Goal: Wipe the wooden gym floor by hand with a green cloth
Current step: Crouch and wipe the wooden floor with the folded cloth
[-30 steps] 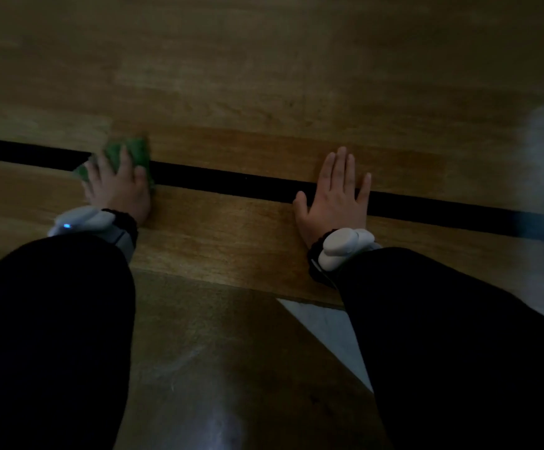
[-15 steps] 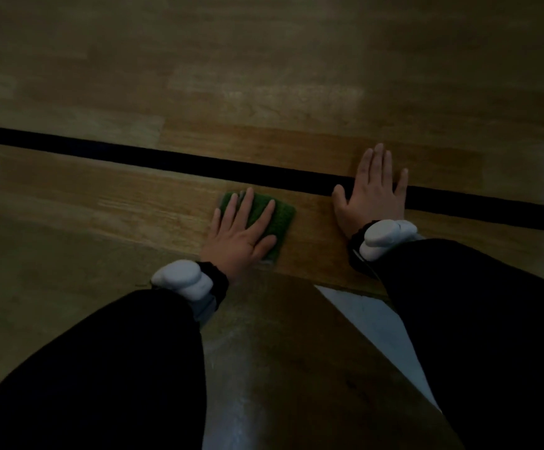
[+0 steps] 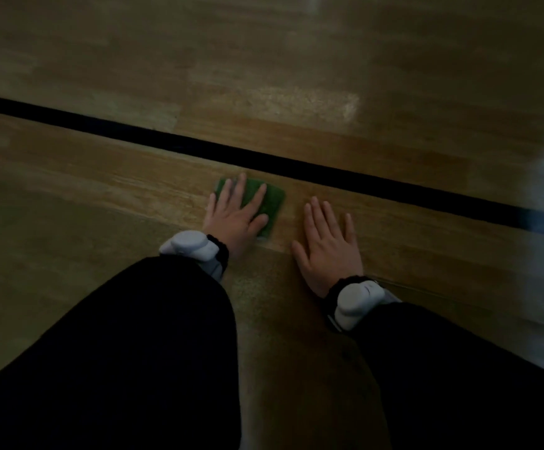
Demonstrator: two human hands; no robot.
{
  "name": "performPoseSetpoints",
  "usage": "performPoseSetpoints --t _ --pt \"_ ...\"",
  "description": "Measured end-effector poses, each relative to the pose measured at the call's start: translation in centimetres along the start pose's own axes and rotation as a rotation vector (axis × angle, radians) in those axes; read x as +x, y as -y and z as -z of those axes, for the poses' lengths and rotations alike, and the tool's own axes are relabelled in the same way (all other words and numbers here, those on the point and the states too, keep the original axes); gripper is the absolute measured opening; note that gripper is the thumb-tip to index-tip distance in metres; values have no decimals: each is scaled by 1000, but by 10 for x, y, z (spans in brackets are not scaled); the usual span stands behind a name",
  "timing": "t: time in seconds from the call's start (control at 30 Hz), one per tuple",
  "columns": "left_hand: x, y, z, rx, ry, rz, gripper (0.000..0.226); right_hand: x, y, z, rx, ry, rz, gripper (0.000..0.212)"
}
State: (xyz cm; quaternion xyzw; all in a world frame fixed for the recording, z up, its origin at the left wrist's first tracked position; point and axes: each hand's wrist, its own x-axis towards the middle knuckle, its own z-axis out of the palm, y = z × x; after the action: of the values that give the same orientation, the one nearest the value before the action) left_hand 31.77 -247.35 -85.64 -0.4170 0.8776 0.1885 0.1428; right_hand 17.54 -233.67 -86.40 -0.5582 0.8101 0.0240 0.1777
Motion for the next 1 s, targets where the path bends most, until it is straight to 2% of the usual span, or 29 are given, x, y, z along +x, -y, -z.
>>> performPoseSetpoints --t 0.17,0.3,0.37,0.43,0.57,0.63,0.67,0.73,0.77,0.87,1.0 --pt "-35 97 11 -85 -67 341 59 -3 0 -2 0 -14 15 66" --pt "-45 98 8 -116 -107 446 57 -1 -1 -2 10 -8 13 66" --pt "-45 81 4 -88 -113 424 56 -1 1 -4 0 -18 15 66" --pt "-49 59 -3 9 -109 331 57 -1 2 -4 -13 -24 11 66" --pt "-66 -12 -33 159 -20 54 58 0 3 -2 -23 0 11 65" --pt "-78 -37 -52 184 -32 -99 62 1 1 -2 -30 20 17 63" --pt "-84 -43 -52 151 45 -93 64 1 0 -1 -28 36 21 62" --pt "-84 -41 -48 180 82 -128 67 2 -1 4 -2 77 26 61" --pt "-83 -34 -49 221 33 -184 65 2 -2 6 14 100 29 61" --pt "-85 -8 -31 166 106 -115 62 4 -5 14 102 165 54 60" --pt "-86 51 -16 -30 19 185 60 -8 -12 18 248 151 66 64"
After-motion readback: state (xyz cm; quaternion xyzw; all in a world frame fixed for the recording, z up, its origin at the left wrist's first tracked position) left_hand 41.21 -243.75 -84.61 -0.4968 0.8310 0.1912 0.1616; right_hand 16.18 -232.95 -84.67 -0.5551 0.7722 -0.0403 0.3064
